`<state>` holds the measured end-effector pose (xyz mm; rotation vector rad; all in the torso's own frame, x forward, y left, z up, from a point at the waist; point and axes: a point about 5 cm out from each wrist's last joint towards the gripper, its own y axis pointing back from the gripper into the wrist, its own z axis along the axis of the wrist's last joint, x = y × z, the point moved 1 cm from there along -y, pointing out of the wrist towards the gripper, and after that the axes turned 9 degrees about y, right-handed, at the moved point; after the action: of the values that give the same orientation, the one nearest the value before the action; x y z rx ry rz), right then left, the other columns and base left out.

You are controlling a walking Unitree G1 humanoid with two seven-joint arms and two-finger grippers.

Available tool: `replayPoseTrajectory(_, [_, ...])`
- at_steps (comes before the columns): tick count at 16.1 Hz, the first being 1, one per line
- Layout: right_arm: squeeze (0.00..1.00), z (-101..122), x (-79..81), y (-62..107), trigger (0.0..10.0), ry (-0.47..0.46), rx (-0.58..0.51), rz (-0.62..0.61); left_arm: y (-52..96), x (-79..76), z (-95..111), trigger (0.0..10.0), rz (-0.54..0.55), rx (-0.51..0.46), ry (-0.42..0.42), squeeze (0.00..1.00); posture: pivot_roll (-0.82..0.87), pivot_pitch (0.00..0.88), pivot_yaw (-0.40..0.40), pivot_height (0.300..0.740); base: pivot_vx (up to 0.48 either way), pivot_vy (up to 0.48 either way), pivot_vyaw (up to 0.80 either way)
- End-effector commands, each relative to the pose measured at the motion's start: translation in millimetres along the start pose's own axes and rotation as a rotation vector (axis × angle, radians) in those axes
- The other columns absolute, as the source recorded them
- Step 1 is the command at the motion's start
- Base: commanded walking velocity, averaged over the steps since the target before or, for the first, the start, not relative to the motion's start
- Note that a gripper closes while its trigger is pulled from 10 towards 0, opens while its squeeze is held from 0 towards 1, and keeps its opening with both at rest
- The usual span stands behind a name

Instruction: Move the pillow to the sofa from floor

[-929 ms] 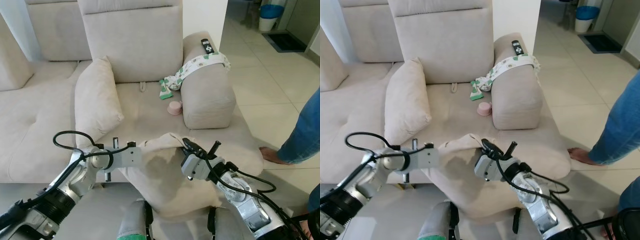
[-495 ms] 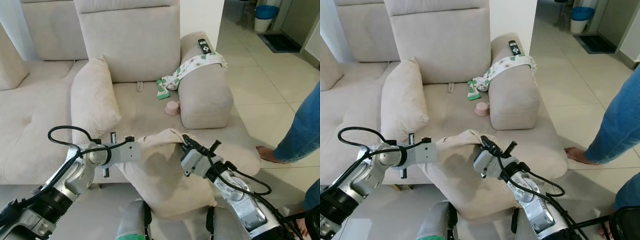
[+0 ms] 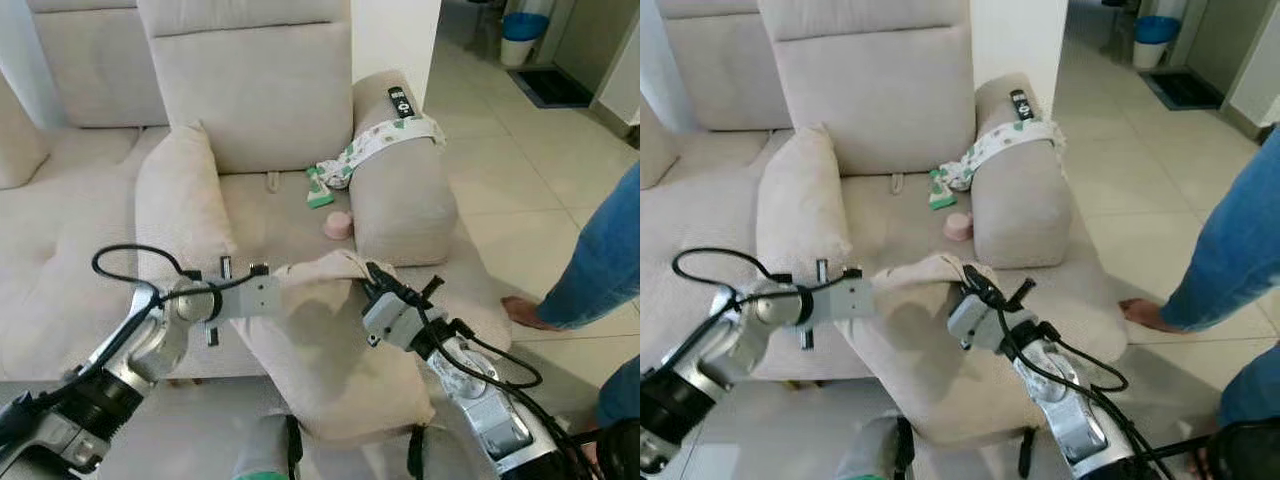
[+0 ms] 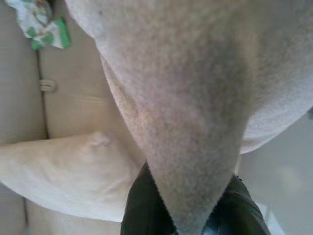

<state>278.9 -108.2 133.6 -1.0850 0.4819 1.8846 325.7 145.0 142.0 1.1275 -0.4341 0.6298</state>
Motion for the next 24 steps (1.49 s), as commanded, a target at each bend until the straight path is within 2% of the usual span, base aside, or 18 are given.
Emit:
replayPoseTrajectory(1, [0.00, 19, -12.2, -7.6, 10.0, 0.003, -0.092, -0.062, 6.0, 14.2, 9, 10.0, 0.068, -0.034, -0.010, 0.00, 0.05, 0.000, 0.081, 0.673, 0.000, 0.000, 0.00])
replayPoseTrajectory(5, [0.00, 21, -16.0, -8.2, 10.0, 0.010, -0.099, -0.070, 8.5, 23.2, 14, 10.0, 0.100, -0.048, -0.012, 0.00, 0.05, 0.000, 0.077, 0.698, 0.000, 0.000, 0.00])
replayPoseTrajectory(10, [0.00, 27, -25.5, -9.2, 10.0, 0.016, -0.120, -0.090, 6.7, 24.6, 17, 10.0, 0.112, -0.057, -0.012, 0.00, 0.04, 0.000, 0.072, 0.740, 0.000, 0.000, 0.00])
replayPoseTrajectory(16, [0.00, 34, -38.6, -12.6, 10.0, 0.019, -0.142, -0.133, 4.9, 29.2, 26, 10.0, 0.139, -0.104, 0.006, 0.00, 0.03, 0.000, 0.066, 0.740, 0.000, 0.000, 0.00])
replayPoseTrajectory(18, [0.00, 34, -40.6, -12.4, 10.0, 0.018, -0.139, -0.148, 5.3, 35.1, 34, 10.0, 0.175, -0.163, 0.067, 0.00, 0.03, 0.000, 0.067, 0.740, 0.000, 0.000, 0.00])
replayPoseTrajectory(20, [0.00, 32, -44.1, -12.2, 10.0, 0.004, -0.121, -0.183, 7.4, 52.4, 47, 10.0, 0.297, -0.273, 0.214, 0.00, 0.03, 0.000, 0.067, 0.740, 0.000, 0.000, 0.00])
replayPoseTrajectory(22, [0.00, 31, -45.8, -12.3, 10.0, -0.002, -0.114, -0.197, 10.7, 63.6, 53, 10.0, 0.373, -0.323, 0.284, 0.00, 0.02, 0.000, 0.071, 0.740, 0.000, 0.000, 0.00])
replayPoseTrajectory(24, [0.00, 28, -51.1, -13.1, 10.0, -0.048, -0.090, -0.227, 24.7, 88.5, 61, 10.0, 0.535, -0.416, 0.383, 0.00, 0.02, 0.000, 0.075, 0.740, 0.000, 0.000, 0.00])
